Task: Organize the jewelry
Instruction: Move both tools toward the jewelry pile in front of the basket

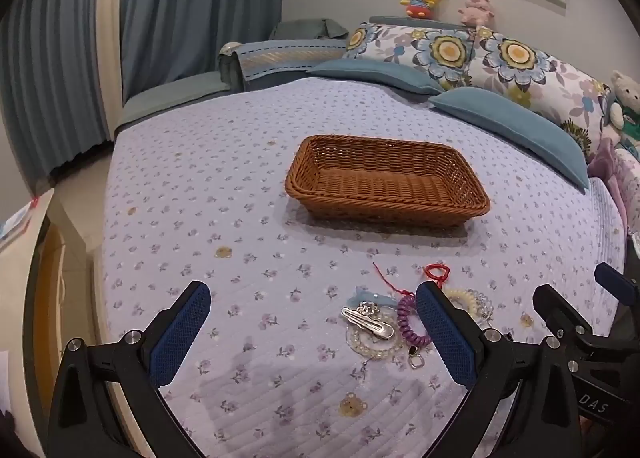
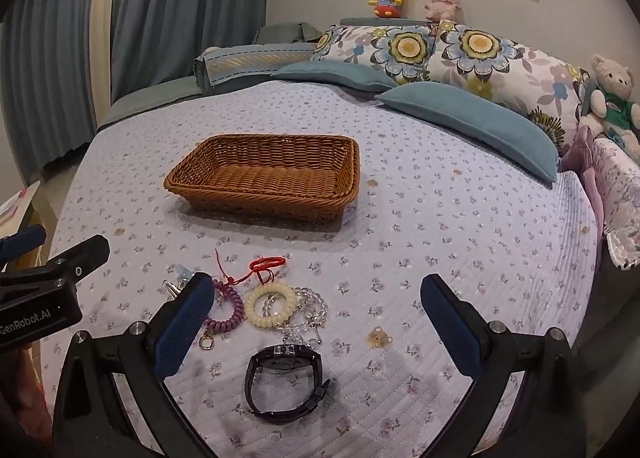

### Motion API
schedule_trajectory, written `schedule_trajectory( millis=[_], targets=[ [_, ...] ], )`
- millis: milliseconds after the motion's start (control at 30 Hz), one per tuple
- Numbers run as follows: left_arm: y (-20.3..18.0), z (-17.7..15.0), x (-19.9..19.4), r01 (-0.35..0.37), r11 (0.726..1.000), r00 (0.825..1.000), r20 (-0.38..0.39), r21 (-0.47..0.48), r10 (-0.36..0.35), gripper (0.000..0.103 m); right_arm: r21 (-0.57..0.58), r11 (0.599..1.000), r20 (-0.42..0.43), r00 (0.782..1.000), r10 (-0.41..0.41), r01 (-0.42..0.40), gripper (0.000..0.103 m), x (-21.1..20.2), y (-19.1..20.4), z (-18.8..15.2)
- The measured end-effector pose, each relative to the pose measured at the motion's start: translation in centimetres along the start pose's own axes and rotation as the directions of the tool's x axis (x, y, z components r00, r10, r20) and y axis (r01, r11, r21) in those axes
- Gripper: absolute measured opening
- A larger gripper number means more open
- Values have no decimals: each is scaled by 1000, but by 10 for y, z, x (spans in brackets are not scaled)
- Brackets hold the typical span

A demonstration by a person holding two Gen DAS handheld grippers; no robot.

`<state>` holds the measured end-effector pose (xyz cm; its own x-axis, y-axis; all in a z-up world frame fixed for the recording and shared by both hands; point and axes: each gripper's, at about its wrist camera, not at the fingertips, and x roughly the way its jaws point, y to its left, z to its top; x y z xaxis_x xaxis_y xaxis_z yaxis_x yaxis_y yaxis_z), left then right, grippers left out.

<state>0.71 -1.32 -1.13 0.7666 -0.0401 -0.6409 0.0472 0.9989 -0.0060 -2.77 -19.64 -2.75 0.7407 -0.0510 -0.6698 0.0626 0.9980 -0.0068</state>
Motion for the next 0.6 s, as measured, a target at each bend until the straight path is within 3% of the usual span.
schedule_trajectory(
  millis=[300, 600],
  targets=[
    [-11, 0, -2, 5, 1000, 1000, 10, 9, -5, 102, 0, 1000, -5, 1000, 16, -16, 103, 1, 0, 2],
    [1, 0, 1, 14, 1000, 1000, 3, 0, -14, 102, -1, 1000, -12, 1000, 25, -25, 103, 3, 0, 1]
  ],
)
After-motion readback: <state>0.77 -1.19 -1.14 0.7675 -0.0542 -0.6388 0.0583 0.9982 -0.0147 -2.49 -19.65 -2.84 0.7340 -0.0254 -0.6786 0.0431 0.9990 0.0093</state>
